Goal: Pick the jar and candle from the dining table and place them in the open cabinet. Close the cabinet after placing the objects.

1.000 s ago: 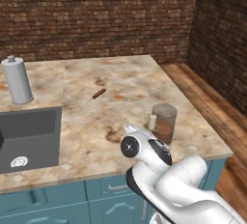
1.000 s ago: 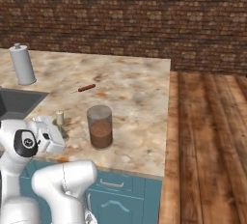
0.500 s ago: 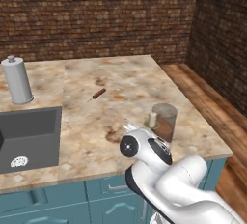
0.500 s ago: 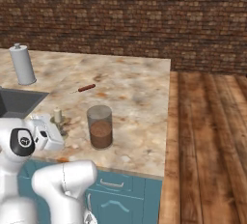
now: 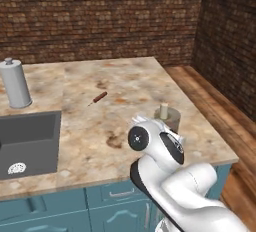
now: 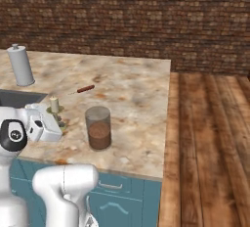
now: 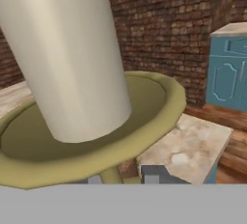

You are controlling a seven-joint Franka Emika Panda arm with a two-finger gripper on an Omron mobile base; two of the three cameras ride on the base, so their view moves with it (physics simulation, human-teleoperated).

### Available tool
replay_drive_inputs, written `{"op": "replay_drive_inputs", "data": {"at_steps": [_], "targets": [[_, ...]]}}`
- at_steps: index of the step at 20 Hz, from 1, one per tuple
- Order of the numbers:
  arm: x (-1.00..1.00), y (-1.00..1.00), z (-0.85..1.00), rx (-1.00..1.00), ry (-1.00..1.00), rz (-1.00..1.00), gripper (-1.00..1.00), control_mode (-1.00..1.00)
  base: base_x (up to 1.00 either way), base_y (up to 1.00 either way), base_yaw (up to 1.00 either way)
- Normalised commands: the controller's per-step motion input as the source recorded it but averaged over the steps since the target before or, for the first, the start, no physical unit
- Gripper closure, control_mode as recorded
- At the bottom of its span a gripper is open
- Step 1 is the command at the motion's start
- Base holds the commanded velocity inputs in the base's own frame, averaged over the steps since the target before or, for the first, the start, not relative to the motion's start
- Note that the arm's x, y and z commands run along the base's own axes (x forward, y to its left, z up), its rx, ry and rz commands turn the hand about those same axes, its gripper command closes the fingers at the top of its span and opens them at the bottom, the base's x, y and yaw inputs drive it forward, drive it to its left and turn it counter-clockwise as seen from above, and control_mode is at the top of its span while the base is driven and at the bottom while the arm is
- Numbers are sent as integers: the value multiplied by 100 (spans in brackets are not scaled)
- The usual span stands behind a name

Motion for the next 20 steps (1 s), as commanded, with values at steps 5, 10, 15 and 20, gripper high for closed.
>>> {"op": "replay_drive_inputs", "data": {"at_steps": [5, 10, 15, 20], "targets": [[0, 0, 0, 0, 0, 0, 100, 100, -32, -35, -13], [0, 0, 0, 0, 0, 0, 100, 100, -11, -26, -31], [0, 0, 0, 0, 0, 0, 100, 100, 0, -3, -47], [0, 0, 0, 0, 0, 0, 100, 100, 0, 0, -49]]}}
